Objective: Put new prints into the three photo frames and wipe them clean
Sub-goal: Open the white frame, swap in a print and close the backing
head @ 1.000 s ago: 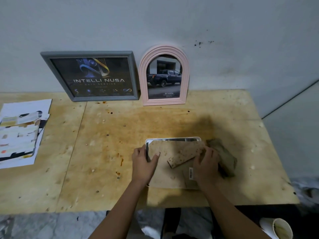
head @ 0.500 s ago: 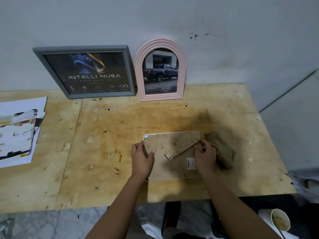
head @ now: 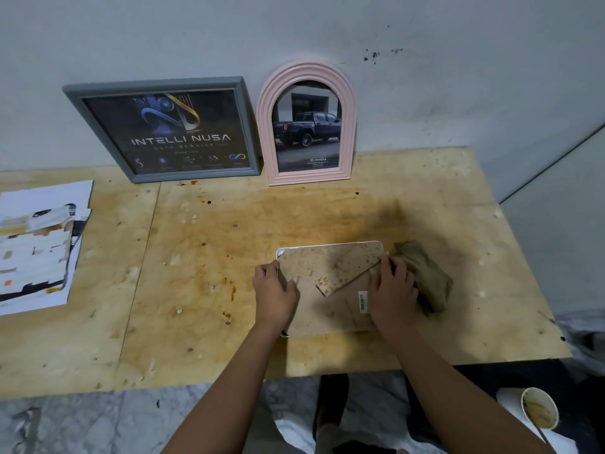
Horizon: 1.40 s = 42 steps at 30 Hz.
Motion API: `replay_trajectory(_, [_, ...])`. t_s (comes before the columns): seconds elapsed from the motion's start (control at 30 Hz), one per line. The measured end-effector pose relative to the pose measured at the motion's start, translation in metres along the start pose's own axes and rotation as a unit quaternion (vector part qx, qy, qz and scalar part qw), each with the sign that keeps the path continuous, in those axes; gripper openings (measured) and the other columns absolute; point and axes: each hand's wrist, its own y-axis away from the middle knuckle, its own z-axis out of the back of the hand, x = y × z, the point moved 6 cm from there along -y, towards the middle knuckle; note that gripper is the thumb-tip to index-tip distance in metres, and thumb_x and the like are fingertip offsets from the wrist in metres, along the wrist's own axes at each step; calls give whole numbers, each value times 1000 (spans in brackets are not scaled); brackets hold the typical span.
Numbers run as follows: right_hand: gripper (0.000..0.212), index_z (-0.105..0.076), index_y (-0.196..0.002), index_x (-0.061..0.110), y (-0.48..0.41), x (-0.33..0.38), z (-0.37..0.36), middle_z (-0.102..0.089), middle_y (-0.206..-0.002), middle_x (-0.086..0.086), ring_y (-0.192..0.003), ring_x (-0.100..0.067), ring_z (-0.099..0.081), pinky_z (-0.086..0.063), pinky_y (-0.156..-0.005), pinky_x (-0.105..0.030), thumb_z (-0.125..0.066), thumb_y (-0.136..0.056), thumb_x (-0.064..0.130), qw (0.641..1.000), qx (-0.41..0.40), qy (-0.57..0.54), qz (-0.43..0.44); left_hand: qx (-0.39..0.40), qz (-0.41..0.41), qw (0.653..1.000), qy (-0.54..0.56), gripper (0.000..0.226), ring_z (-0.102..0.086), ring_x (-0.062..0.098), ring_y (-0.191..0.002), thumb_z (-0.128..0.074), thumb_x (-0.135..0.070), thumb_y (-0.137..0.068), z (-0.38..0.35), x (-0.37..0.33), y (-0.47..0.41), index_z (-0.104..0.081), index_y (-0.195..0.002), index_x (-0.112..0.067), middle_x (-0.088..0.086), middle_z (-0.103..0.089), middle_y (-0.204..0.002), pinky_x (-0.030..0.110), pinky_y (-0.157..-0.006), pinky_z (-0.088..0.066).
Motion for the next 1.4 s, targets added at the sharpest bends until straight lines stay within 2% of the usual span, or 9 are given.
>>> replay_trajectory(0.2, [52, -17, -148, 31, -5, -5, -2, -29, -145, -4, -123, -31, -30, -31, -97, -46, -28, -99, 45, 998, 43, -20, -28, -6, 7, 1000, -17, 54, -32, 30, -123, -60, -18, -89, -2, -1, 0, -39, -135, 0, 16, -35, -130, 30, -100, -28])
replay_trajectory(0.33, [56, -15, -149, 25, -8, -1, -2, -27, -143, -8, -125, -30, -28, -31, -98, -45, -35, -98, 40, 995, 62, -67, -36, -5, 12, 999, -31, 54, -31, 31, -123, -59, -19, -90, -3, 0, -1, -37, -136, -1, 16, -34, -131, 32, -100, -29])
replay_trajectory(0.63, [39, -58, -125, 20, -11, -16, 2, -47, -119, -3, -100, -16, -52, -46, -92, -38, -63, -87, 28, 929, 6, -330, -166, -20, -10, 1000, -20, 66, -32, 29, -120, -63, -28, -85, -2, -3, -1, -33, -142, -14, 7, -35, -136, 36, -98, -32])
replay_trajectory(0.8, [34, -66, -112, 15, -13, -18, 4, -51, -102, 0, -88, -16, -54, -44, -76, -31, -70, -81, 30, 919, -21, -339, -198, -28, -6, 999, -28, 65, -34, 30, -120, -65, -25, -84, -3, -2, -4, -35, -140, -11, 8, -36, -138, 35, -98, -29])
replay_trajectory(0.93, [30, -68, -104, 23, -13, -19, -1, -50, -93, 1, -82, -17, -54, -45, -89, -48, -68, -80, 41, 930, -22, -312, -192, -31, -5, 999, -44, 65, -34, 31, -120, -63, -24, -85, -4, -3, -7, -33, -141, -10, 9, -35, -139, 35, -99, -29])
replay_trajectory(1.03, [32, -64, -108, 26, -11, -16, -2, -51, -98, -2, -91, -22, -55, -41, -92, -45, -58, -85, 47, 952, -16, -261, -161, -25, -7, 997, -67, 65, -31, 30, -122, -61, -26, -86, -4, -4, -6, -30, -142, -10, 10, -33, -140, 36, -100, -28])
replay_trajectory(1.13, [36, -57, -126, 24, -7, -15, -3, -48, -105, -3, -102, -24, -51, -38, -95, -44, -54, -91, 34, 956, -15, -254, -143, -13, -20, 996, -85, 70, -17, 28, -135, -57, -25, -88, -7, -6, -6, -22, -146, -9, 9, -23, -148, 37, -110, -20])
replay_trajectory(1.23, [37, -54, -130, 20, 1, -20, -3, -50, -110, -1, -100, -15, -51, -45, -88, -35, -51, -94, 21, 933, -14, -335, -130, 24, -26, 998, -55, 75, 3, 21, -144, -54, -18, -91, -12, -11, -13, -8, -149, -9, 3, -4, -158, 33, -116, -5])
replay_trajectory(1.4, [27, -62, -119, 12, 15, -39, 4, -61, -117, -2, -104, -13, -54, -45, -85, -27, -51, -95, 14, 899, -59, -412, -134, 12, -19, 1000, 12, 70, -1, 19, -145, -51, -15, -93, -10, -14, -7, -11, -149, -7, 5, -5, -158, 24, -112, -5])
